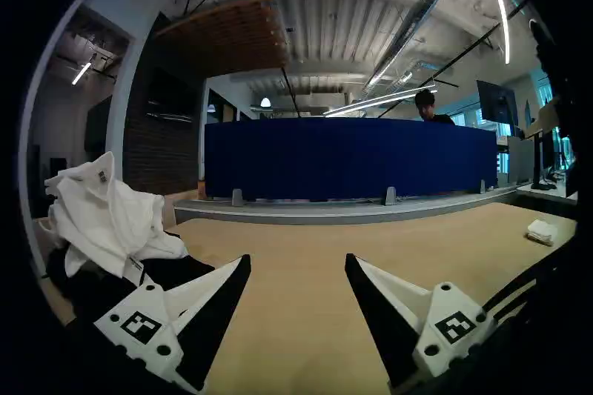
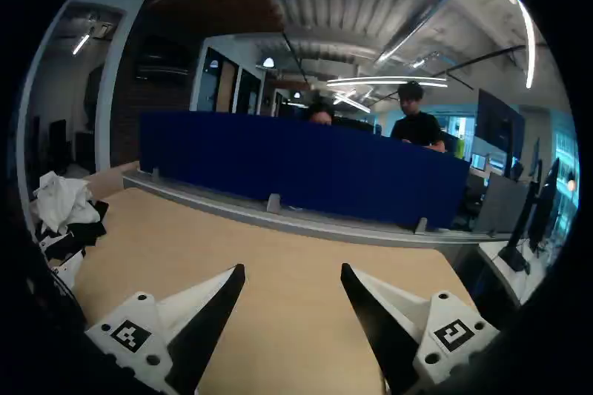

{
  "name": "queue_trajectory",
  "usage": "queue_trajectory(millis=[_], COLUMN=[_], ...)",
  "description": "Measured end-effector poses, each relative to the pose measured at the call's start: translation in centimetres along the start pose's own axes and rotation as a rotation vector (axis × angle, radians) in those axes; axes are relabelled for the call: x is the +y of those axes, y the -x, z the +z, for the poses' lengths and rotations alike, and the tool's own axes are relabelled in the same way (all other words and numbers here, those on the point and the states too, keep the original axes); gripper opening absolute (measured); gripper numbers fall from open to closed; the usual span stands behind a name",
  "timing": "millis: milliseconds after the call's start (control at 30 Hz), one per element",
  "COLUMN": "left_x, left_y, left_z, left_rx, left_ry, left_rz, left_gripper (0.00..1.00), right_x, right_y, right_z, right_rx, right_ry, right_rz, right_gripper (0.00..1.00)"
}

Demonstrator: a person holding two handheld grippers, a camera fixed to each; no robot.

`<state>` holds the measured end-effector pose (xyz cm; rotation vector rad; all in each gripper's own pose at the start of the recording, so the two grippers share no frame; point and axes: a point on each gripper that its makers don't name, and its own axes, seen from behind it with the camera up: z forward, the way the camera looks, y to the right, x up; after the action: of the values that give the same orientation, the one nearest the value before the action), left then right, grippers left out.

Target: Fold towel

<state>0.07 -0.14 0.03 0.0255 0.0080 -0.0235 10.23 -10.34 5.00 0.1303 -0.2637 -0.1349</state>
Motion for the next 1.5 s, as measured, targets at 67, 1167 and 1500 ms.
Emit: queue_trajectory(millis=[67,1167,1500], left_x=[0.0,0.0,0.0], left_y=[0.0,0.0,0.0], left_z=[0.0,0.0,-0.1], left_rx=[0.000,-0.001,-0.001], left_ry=[0.000,0.000,0.000], left_rz=[0.000,0.001,0.001], left_gripper=[0.94,0.95,0.95], right_x=[0.8,9.1,9.0], right_y=[-0.4,9.3,13.2], right_z=[-0.3,-3.3,-2.2], right_rx=[0.016,0.179,0.211], right_ry=[0.012,0.101,0.111], right_rz=[0.008,0.229,0.248], right_gripper=[1.00,1.00,1.00])
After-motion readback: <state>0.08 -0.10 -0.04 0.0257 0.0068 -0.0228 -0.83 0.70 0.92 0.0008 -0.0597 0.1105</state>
